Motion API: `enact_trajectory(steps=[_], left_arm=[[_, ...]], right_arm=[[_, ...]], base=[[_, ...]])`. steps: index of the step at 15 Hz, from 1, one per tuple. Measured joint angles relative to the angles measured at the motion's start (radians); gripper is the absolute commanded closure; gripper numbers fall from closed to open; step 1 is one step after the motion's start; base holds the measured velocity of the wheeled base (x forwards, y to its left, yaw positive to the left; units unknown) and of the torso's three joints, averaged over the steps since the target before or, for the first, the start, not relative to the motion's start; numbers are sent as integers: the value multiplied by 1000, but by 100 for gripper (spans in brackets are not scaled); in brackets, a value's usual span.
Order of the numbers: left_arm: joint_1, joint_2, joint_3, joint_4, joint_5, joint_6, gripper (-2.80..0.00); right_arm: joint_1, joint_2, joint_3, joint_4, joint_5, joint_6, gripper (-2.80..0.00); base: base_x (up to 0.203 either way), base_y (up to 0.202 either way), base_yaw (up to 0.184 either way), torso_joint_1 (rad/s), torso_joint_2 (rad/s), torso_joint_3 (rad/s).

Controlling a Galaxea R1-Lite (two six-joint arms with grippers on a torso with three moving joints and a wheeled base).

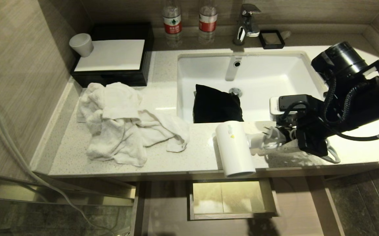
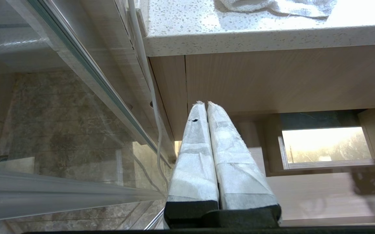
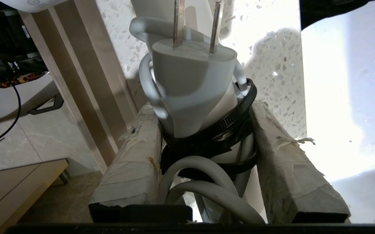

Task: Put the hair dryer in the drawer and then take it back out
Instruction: Pick up the hairdryer

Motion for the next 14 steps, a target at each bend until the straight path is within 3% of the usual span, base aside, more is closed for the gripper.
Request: enact_trajectory(steps=[14], left_arm=[[0, 0, 0, 0, 0, 0, 0]], right_arm=[[-72, -154, 84, 1, 1, 1, 0]], base=[[0, 0, 0, 0, 0, 0]])
